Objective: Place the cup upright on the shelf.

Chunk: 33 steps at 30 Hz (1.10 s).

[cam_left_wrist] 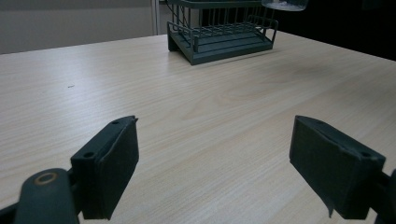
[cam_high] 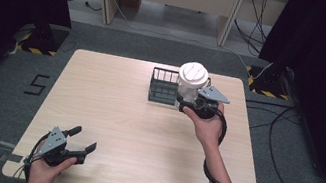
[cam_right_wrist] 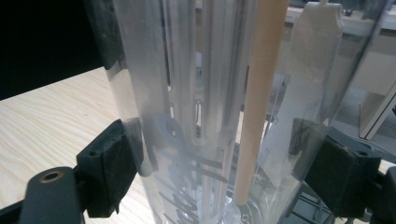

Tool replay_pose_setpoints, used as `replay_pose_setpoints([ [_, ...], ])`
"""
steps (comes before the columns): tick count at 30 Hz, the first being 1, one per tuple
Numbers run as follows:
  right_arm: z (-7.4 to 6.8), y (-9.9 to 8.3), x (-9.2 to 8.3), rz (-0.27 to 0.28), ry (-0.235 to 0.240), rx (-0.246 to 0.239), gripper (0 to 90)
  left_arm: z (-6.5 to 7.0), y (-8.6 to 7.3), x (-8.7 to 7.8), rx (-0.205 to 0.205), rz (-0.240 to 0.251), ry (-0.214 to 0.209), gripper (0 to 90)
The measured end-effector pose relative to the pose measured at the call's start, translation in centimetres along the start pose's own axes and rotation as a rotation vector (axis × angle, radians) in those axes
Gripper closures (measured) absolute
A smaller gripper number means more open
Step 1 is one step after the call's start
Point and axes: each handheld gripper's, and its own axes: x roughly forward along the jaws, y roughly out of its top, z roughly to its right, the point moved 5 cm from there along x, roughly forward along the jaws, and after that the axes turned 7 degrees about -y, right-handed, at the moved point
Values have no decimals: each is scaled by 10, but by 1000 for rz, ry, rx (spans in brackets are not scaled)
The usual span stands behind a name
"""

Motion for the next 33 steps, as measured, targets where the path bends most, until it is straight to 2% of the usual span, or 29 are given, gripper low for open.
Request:
replay_pose_setpoints([
  [16,7,15,11,6,-17,-1,185,-1,0,0,-2,1,2,153],
  [33,9,27,23,6,-25,-4,185,-2,0,-1,-5,6,3,153],
])
